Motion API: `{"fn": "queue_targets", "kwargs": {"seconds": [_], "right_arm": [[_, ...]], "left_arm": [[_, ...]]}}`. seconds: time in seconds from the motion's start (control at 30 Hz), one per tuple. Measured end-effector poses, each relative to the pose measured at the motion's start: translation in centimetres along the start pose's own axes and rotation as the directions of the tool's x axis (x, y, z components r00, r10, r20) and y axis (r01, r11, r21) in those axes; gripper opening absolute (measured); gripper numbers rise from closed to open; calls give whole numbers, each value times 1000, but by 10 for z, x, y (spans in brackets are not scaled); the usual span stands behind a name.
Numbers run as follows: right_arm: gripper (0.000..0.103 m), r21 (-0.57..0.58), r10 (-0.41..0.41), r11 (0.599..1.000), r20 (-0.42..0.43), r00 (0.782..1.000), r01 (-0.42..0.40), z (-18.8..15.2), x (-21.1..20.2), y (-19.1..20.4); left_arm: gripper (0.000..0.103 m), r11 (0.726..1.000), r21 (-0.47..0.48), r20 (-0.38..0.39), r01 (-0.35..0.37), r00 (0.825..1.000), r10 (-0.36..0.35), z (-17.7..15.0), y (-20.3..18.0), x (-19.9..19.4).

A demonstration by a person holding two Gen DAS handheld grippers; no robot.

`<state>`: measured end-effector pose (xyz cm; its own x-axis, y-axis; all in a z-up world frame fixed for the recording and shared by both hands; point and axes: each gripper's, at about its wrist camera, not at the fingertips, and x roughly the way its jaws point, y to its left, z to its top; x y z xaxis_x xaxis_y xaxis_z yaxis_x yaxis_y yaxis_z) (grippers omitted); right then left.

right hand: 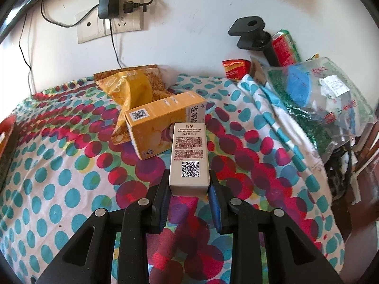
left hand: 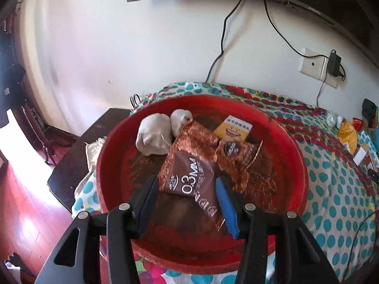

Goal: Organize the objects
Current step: 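Lift the white box with the right gripper toward the red tray, then lower the white box into the red tray and open the right gripper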

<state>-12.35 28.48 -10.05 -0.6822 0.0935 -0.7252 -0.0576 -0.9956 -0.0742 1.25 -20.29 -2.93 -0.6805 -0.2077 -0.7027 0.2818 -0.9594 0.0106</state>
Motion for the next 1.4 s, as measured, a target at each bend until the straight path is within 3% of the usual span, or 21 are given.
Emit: {"fn": "queue_targets", "kwargs": {"seconds": [0.13,0.47,0.67,0.83,1.07,1.4], "right_arm": [[28,-17,-44,999,5,999,44,1,0,3],[28,-48,-158,986,23,987,159,1,-3,10],[28,-57,-143,988,15,990,143,-3,-8,16],[28,-65,-102,993,24,995,103,-6,-25,29],[28,-55,33,998,32,999,-31,-10,-50,65],[28,-132,223,968,69,972,-212,-2,-89,140]], "left_arm": [[53,1000,-14,25,25,999,-25,0,7,-3],[53,999,-19,-4,38,999,-38,-5,14,9],[53,999,-28,-11,41,999,-41,-7,15,11],[53,999,-29,-40,41,998,-42,-9,15,16],[53,999,-25,-44,49,998,-50,-8,17,16],[53,999,-34,-41,34,999,-35,-7,23,18]]}}
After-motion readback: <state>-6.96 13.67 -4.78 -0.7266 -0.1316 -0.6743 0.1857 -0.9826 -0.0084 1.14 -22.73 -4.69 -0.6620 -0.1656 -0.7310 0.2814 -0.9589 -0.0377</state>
